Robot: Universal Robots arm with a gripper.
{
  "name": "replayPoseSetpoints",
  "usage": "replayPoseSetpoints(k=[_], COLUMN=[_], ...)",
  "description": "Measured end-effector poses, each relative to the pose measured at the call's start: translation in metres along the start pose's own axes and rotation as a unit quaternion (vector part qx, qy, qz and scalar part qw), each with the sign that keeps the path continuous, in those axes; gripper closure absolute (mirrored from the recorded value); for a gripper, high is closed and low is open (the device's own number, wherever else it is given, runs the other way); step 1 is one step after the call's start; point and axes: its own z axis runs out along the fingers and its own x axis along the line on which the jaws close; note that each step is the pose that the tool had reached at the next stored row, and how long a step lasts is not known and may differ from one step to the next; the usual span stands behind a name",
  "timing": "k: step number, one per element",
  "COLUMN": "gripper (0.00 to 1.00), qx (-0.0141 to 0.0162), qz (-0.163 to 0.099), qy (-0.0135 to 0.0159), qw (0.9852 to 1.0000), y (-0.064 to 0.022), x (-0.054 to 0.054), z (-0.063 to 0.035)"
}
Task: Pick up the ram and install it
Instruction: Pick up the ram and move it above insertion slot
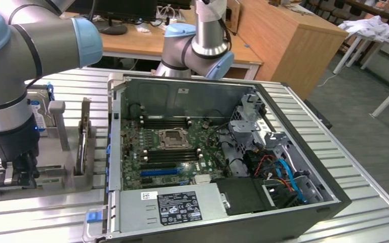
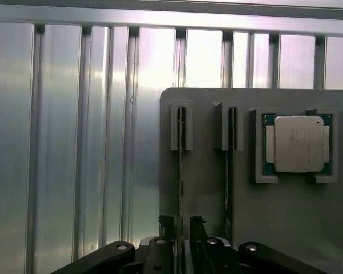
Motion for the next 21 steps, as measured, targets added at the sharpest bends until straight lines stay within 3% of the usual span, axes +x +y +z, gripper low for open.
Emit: replayPoseSetpoints(k=[1,21], gripper=[0.77,0.77], qx=[0.0000,-0.0003], qz=[0.000,0.000], qy=[0.0000,0.0000], qw=[1.0000,1.0000], y=[0.0000,-0.0009], x=[0.0000,0.0000], z=[0.0000,0.0019])
